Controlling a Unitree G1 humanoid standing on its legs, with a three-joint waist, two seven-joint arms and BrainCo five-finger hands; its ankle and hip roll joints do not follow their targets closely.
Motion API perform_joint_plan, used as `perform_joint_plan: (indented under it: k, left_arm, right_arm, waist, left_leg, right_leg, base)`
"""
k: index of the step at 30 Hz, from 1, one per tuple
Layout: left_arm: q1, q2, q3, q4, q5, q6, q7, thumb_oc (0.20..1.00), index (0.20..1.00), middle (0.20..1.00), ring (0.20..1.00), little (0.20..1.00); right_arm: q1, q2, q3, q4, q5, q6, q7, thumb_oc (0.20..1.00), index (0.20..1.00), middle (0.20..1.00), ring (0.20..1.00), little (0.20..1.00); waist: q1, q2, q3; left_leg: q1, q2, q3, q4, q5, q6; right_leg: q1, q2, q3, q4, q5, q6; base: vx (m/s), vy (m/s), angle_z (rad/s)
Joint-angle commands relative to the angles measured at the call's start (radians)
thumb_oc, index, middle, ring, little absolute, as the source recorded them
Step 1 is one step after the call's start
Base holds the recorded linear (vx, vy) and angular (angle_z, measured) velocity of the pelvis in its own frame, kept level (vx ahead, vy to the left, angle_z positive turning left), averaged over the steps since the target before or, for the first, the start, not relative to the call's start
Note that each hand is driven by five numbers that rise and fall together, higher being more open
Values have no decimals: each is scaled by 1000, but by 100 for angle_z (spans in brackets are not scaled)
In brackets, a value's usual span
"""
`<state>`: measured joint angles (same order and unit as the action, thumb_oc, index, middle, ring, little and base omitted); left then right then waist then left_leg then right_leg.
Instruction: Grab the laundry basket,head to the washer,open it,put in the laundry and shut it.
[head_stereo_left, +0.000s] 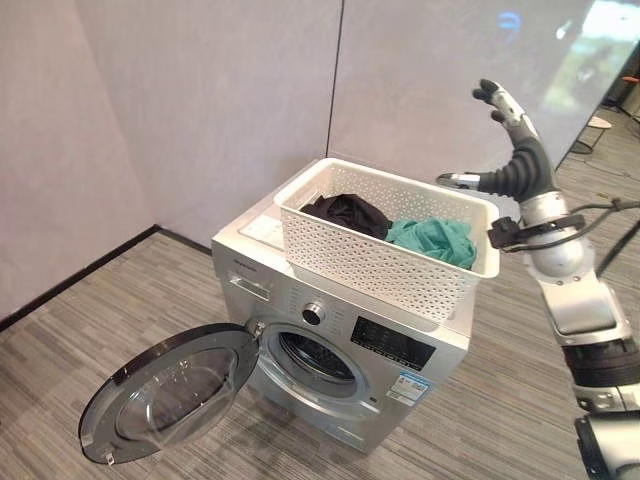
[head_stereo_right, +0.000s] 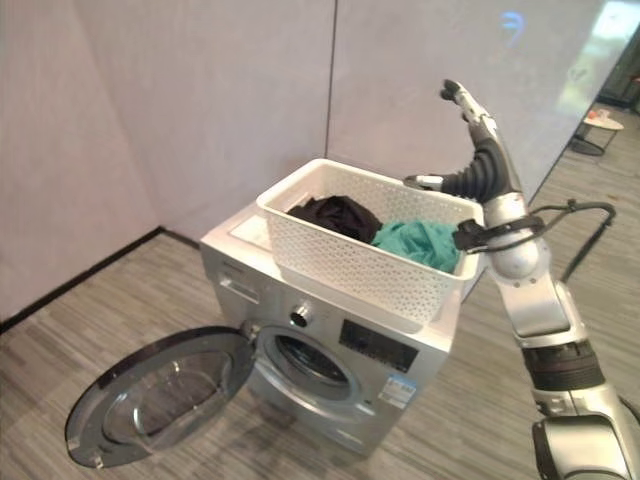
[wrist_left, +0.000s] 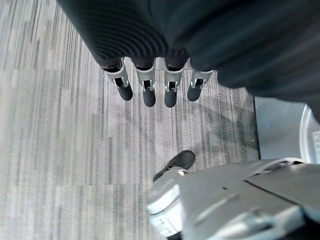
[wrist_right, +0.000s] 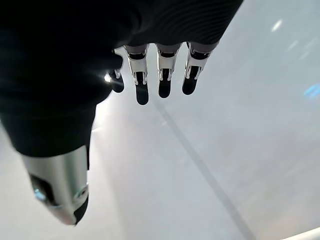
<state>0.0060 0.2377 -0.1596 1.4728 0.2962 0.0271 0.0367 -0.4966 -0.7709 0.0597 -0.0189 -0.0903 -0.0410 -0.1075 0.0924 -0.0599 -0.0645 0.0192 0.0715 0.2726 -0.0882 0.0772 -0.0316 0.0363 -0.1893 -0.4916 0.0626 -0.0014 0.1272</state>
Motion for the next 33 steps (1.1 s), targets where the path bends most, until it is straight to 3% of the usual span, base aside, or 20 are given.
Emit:
perform_joint_plan:
  k: [1,4,5,7,8,11,12,14,19,33]
  left_arm:
    - [-19,31,7,42,45,-12,0,1000,1000,1000,1000,1000]
    - [-21,55,-7,39,28,-34,-22,1000,1000,1000,1000,1000]
    - [-21,53,-4,40,28,-34,-22,1000,1000,1000,1000,1000]
    - [-24,84,-14,40,24,-50,-43,1000,1000,1000,1000,1000]
    - [-24,80,-12,40,24,-50,-43,1000,1000,1000,1000,1000]
    - [-23,124,-17,50,33,-62,-71,1000,1000,1000,1000,1000]
    - [-23,121,-15,50,33,-62,-71,1000,1000,1000,1000,1000]
    - [-21,146,-17,64,46,-66,-85,1000,1000,1000,1000,1000]
    - [-22,174,-8,81,55,-69,-104,1000,1000,1000,1000,1000]
    - [-56,191,26,82,37,-78,-119,1000,1000,1000,1000,1000]
  right_arm:
    - [-122,-73,42,85,9,1,62,1000,1000,1000,1000,1000]
    - [-262,-221,166,188,-13,4,118,1000,1000,1000,1000,1000]
    - [-272,-222,175,194,-12,3,116,1000,1000,1000,1000,1000]
    - [-391,-337,299,255,-5,-10,170,1000,1000,1000,1000,1000]
    - [-402,-337,310,260,-3,-11,169,1000,1000,1000,1000,1000]
    - [-536,-461,494,273,-22,-39,250,1000,1000,1000,1000,1000]
    - [-548,-461,506,277,-21,-41,249,1000,1000,1000,1000,1000]
    - [-641,-507,641,311,-20,-54,289,1000,1000,1000,1000,1000]
    - [-765,-512,825,343,-18,-64,360,1000,1000,1000,1000,1000]
    - [-838,-390,987,339,-214,-79,451,1000,1000,1000,1000,1000]
  waist:
    - [34,-55,16]
    - [48,-65,24]
    - [46,-62,25]
    - [57,-78,33]
    - [55,-74,34]
    - [65,-98,40]
    - [64,-94,40]
    - [70,-112,45]
    - [71,-124,51]
    - [61,-142,72]
  left_leg:
    - [-17,-12,8,1,11,-14]
    - [-24,-12,12,1,16,-20]
    - [-25,-12,13,1,16,-20]
    - [-38,-14,9,1,19,-23]
    - [-38,-14,9,1,19,-23]
    - [-43,-16,-8,1,0,-37]
    - [-43,-16,-8,1,0,-37]
    - [-53,-16,-10,1,2,-41]
    - [-61,-13,-13,1,3,-45]
    - [-65,-5,-4,1,3,-51]
  right_leg:
    - [30,-18,43,-54,50,41]
    - [22,-16,46,-66,63,47]
    - [21,-16,46,-66,63,47]
    - [16,-14,42,-78,75,51]
    - [16,-14,42,-78,75,51]
    - [23,-11,48,-86,66,64]
    - [23,-11,48,-86,66,64]
    - [19,-10,46,-91,70,66]
    - [16,-8,44,-94,69,65]
    - [1,-5,55,-96,64,59]
  base:
    - [2,2,-11]
    - [-11,7,-11]
    - [0,0,0]
    - [0,0,0]
    - [74,6,1]
    - [55,3,2]
    - [0,0,0]
    - [0,0,0]
    - [5,5,2]
    - [16,-5,0]
